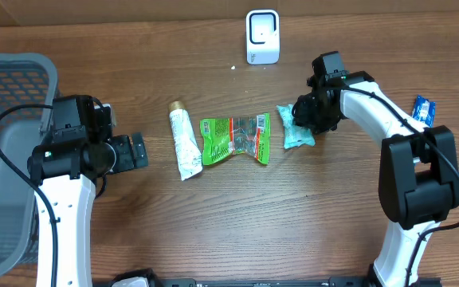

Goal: Scan the item barcode
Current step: 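Lower the right gripper and close it on the pale green packet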

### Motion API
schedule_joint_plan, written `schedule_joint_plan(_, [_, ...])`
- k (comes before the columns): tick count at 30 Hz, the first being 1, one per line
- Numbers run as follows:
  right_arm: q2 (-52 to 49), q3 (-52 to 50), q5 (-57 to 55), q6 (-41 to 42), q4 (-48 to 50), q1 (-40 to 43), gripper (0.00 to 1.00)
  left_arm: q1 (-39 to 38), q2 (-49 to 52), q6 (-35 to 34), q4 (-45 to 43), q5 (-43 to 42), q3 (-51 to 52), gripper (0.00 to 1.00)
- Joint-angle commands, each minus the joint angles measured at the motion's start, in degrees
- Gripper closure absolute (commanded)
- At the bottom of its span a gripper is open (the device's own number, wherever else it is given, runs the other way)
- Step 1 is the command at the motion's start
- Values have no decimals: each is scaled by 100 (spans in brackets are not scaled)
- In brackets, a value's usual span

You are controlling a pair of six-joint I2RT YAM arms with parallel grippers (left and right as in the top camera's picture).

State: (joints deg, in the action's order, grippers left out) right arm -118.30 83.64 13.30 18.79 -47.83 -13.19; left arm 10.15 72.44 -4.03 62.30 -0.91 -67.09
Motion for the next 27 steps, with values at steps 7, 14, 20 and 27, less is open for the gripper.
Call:
schedule_joint_plan(7, [7, 1261, 492, -129, -1340, 109, 28, -7, -13, 107, 0, -59, -4, 1])
schedule_joint_plan(14, [181, 1613, 756, -376, -2157, 37, 29, -7, -13, 107, 0, -59, -4, 0])
schedule_joint_plan(20, [181, 999, 782, -579, -1742, -518, 38, -7, -13, 107, 0, -59, -4, 0])
schedule_joint_plan(27, [127, 313, 660, -645, -933, -1051, 39, -7, -13, 107, 0, -59, -4, 0])
